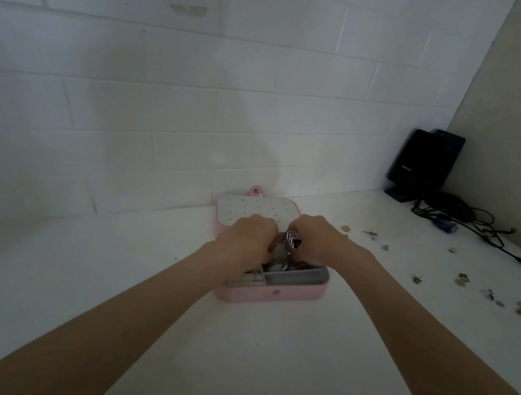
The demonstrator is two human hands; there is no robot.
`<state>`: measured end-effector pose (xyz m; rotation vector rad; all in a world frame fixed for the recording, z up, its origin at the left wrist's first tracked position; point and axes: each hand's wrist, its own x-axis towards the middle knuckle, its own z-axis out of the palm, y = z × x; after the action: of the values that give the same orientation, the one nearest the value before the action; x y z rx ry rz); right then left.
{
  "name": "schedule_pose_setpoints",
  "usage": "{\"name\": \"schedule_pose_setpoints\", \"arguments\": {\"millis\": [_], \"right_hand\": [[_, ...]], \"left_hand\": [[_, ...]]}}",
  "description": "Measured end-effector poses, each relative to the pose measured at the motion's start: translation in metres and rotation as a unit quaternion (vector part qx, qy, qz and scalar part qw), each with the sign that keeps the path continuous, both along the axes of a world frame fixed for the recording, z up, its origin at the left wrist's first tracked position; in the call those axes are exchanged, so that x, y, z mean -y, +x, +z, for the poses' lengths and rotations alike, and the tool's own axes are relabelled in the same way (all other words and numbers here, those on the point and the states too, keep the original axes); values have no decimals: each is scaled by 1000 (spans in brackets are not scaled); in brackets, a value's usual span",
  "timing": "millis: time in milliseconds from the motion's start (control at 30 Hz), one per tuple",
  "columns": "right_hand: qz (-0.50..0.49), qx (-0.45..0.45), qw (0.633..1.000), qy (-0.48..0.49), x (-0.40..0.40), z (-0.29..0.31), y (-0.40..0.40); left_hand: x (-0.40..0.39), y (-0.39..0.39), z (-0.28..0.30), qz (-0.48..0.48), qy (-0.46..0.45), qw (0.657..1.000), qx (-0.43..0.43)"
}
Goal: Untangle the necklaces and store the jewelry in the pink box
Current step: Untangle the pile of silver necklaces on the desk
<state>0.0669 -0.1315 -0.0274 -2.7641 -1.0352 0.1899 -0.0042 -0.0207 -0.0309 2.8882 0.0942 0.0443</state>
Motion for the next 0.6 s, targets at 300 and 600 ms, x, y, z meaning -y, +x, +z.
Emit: {"name": "schedule_pose_setpoints", "arguments": {"millis": [300, 600], "right_hand": [[-5, 2, 998, -66, -5, 0, -10], [-21, -49, 998, -39, -9, -3, -10]], "left_hand": [[30, 1, -2, 14, 155, 988, 5], [21, -4, 0, 33, 89, 995, -5]]}}
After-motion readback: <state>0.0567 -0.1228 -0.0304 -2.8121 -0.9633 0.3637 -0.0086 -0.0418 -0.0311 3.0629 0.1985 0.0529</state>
